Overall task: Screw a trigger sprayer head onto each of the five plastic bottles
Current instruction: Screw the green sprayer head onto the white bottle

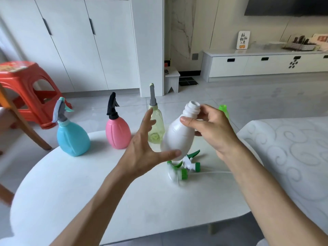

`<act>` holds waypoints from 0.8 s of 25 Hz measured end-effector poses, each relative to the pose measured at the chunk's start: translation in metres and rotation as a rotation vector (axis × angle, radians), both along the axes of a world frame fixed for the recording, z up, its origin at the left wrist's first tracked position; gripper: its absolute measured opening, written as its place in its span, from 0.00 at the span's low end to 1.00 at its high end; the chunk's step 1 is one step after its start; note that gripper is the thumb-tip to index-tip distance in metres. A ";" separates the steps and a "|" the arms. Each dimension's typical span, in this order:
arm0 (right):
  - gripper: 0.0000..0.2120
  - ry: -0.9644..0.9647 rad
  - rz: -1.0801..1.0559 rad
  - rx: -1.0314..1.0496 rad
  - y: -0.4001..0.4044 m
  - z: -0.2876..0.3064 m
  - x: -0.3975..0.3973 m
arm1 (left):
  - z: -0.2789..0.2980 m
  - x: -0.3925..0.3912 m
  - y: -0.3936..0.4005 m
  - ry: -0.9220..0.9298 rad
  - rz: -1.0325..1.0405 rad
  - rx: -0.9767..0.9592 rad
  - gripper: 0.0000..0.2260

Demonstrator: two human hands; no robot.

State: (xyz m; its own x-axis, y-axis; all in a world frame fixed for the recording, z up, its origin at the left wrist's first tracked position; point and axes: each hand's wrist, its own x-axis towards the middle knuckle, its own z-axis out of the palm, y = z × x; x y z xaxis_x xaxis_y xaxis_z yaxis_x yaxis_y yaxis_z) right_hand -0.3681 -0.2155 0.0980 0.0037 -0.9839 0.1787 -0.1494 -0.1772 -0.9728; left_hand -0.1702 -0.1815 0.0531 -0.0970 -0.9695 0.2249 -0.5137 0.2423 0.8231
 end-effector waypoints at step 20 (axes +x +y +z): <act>0.21 1.458 0.347 -0.207 0.006 -0.111 0.011 | -0.021 0.047 0.006 -0.680 0.336 -0.319 0.48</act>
